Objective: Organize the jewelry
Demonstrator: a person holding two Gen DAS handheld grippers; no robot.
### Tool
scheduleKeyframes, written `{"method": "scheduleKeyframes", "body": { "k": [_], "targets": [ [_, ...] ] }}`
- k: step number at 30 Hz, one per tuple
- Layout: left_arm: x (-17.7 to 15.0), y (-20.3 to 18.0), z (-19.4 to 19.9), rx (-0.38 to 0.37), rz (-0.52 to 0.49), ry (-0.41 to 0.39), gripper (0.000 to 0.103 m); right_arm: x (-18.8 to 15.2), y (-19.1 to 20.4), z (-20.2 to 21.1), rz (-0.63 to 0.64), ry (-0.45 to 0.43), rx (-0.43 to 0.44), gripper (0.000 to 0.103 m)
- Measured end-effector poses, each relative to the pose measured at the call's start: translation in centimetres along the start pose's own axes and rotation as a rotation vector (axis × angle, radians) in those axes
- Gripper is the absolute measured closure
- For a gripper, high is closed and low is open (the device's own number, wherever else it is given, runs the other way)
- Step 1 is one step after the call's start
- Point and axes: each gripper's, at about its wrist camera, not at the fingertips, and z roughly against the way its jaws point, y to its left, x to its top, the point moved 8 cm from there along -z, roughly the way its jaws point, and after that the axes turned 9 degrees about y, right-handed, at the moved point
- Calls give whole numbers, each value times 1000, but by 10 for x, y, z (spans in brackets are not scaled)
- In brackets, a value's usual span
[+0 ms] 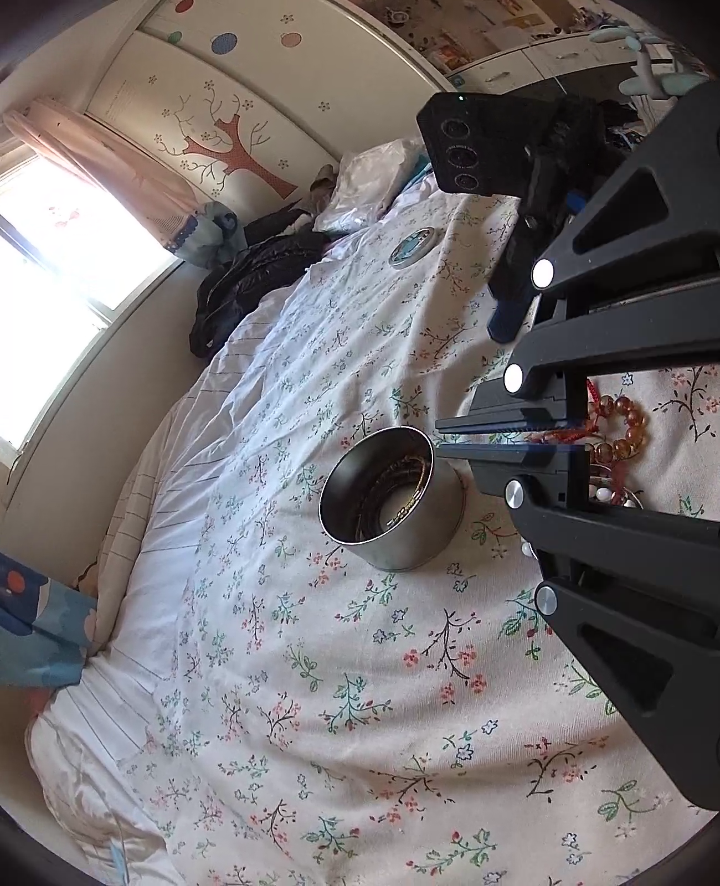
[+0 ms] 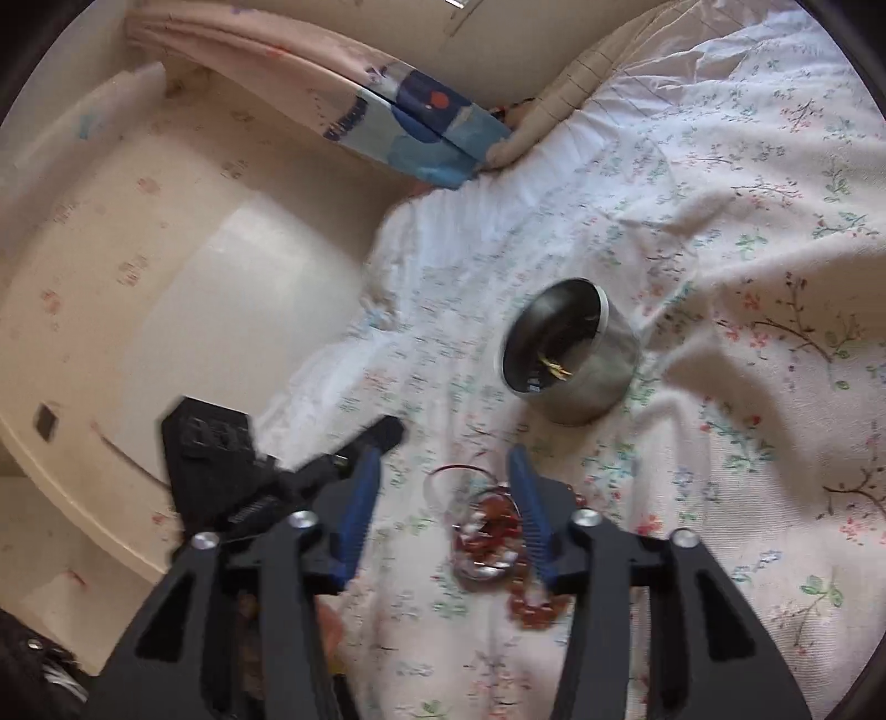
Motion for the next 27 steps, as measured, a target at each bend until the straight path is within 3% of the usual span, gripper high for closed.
{"method": "scheduleKeyframes", "body": {
  "k": [6,8,12,20,27],
  "targets": [
    [-1,2,-2,20,-4,10,100,-9,-30,-41,13,132,-244,49],
    [-4,3,-8,34,-11,43,100,-9,-31,-40,6,128,-236,49],
    [-15,11,-35,131,-68,146,99,-12,-39,-38,10,136,-285,49],
    [-38,4,-80,296,-307,287,99,-19,-46,-31,26,150,-348,49],
    [-36,1,-72,343,-356,256,103,-20,-43,-38,65,169,-391,49]
  ]
}}
